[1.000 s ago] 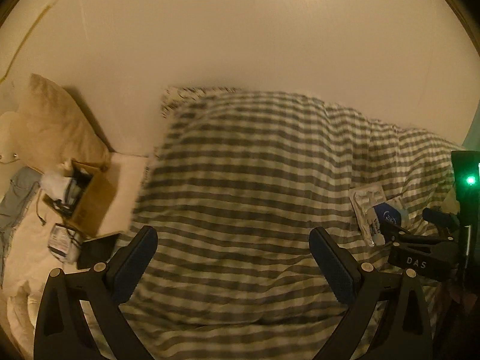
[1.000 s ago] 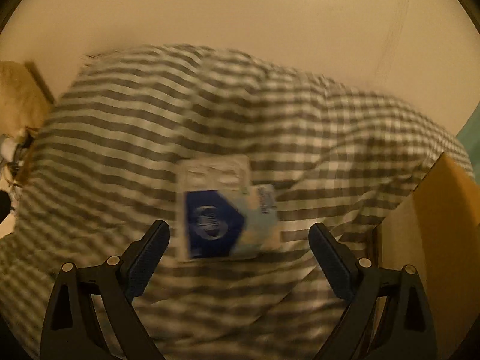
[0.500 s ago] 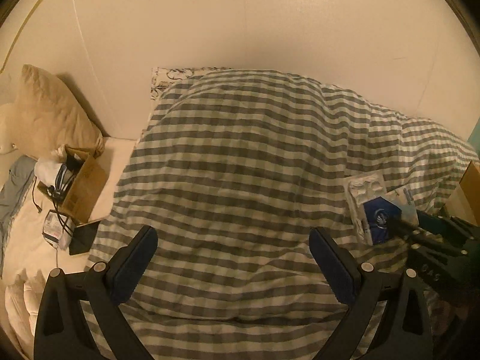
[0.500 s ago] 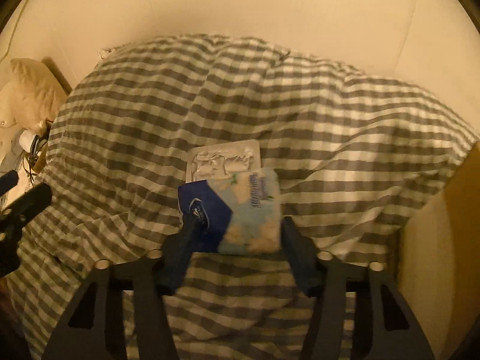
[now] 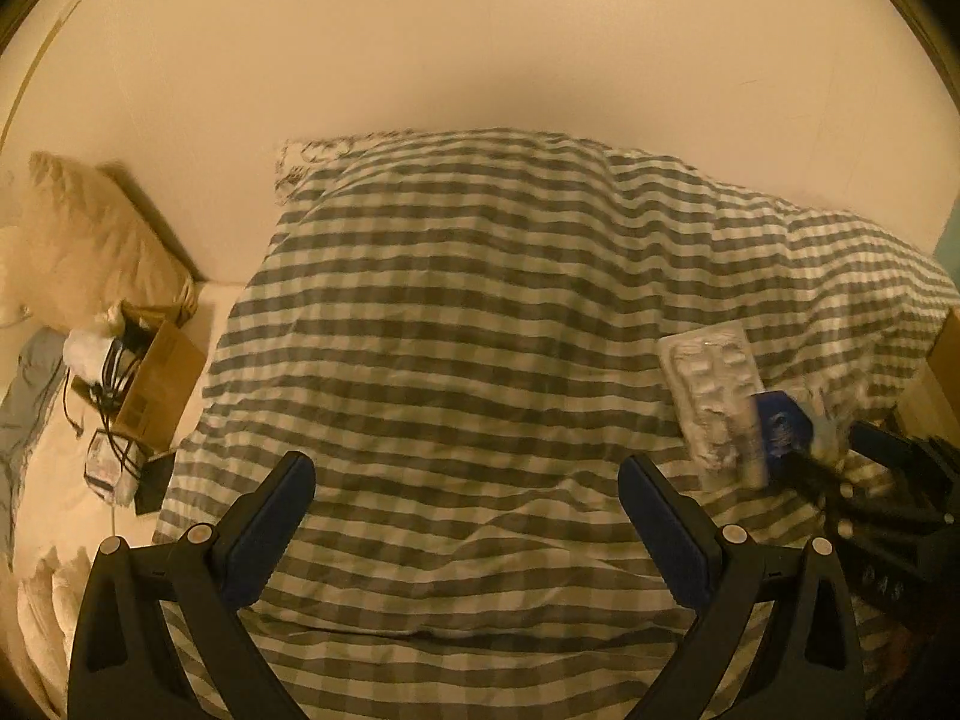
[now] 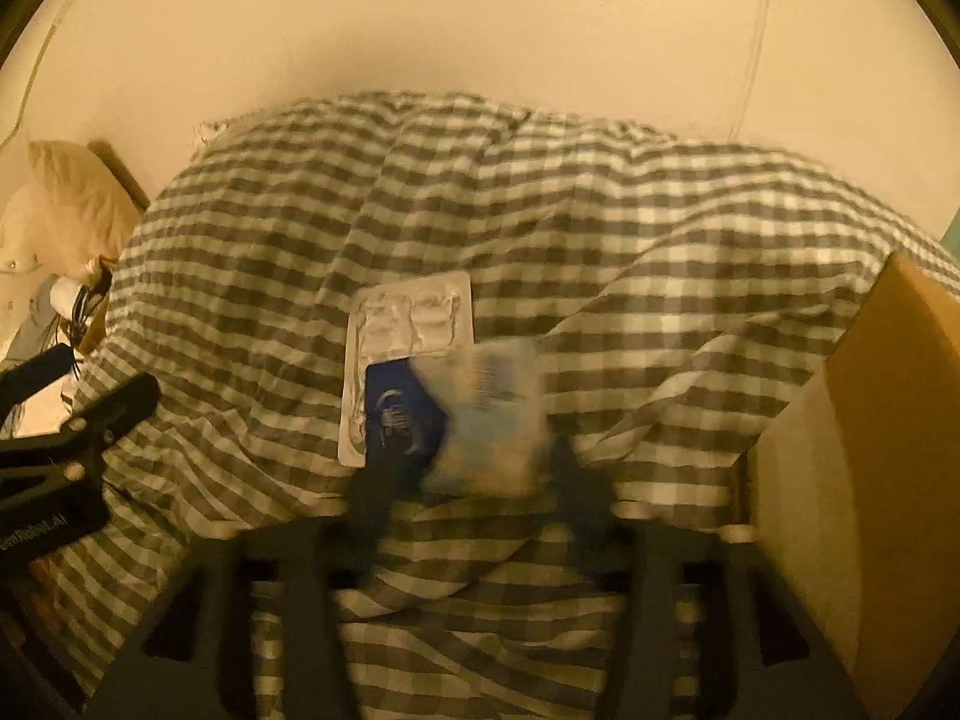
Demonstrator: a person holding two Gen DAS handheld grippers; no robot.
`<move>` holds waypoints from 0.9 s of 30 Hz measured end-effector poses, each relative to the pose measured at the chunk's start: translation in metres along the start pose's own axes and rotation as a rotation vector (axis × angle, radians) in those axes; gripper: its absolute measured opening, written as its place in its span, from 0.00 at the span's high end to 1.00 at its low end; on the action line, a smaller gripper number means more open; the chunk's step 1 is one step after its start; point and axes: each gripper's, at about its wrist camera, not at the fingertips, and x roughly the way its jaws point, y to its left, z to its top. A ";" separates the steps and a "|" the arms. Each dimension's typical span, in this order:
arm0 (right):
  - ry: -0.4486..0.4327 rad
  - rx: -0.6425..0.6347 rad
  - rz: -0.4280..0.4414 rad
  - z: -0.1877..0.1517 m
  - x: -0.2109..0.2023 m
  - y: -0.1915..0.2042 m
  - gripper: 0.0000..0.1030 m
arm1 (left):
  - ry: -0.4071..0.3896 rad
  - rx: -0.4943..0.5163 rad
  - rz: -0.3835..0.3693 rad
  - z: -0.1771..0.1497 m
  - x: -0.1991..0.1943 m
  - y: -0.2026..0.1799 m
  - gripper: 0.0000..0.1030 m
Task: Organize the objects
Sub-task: 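Return to the bed and grasp the blue-and-white tissue pack with the right tool, then grasp the silver blister pack with the left tool while the right holds the tissues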
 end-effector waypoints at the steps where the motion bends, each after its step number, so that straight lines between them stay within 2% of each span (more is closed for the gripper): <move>1: 0.003 0.000 -0.002 -0.001 0.002 0.001 0.25 | 0.005 -0.009 0.003 0.000 0.002 0.003 0.00; 7: 0.048 -0.031 -0.028 0.003 0.024 0.016 0.22 | 0.025 -0.078 -0.002 0.001 0.009 0.019 0.00; 8: 0.057 -0.029 -0.040 0.003 0.027 0.016 0.23 | 0.025 -0.074 -0.005 0.001 0.009 0.018 0.00; 9: 0.062 -0.023 -0.050 0.003 0.029 0.015 0.29 | 0.026 -0.067 -0.007 0.001 0.009 0.017 0.00; 12: 0.025 -0.003 -0.081 0.000 0.016 0.009 0.29 | 0.021 -0.044 -0.009 0.001 0.010 0.009 0.00; 14: -0.007 0.001 -0.109 -0.001 0.002 0.000 0.30 | 0.020 -0.034 -0.022 0.003 0.012 -0.001 0.00; 17: -0.037 0.009 -0.077 -0.003 -0.014 -0.006 0.30 | 0.024 -0.016 -0.064 0.006 0.014 -0.024 0.00; 20: -0.047 -0.039 -0.122 -0.013 -0.019 -0.001 0.30 | 0.037 0.025 -0.107 0.010 0.018 -0.050 0.00; 25: -0.065 -0.034 -0.146 -0.024 -0.025 -0.010 0.30 | 0.031 0.151 -0.061 0.008 0.028 -0.085 0.00; 27: -0.079 -0.038 -0.170 -0.023 -0.033 -0.017 0.31 | 0.048 0.161 -0.063 0.006 0.035 -0.091 0.00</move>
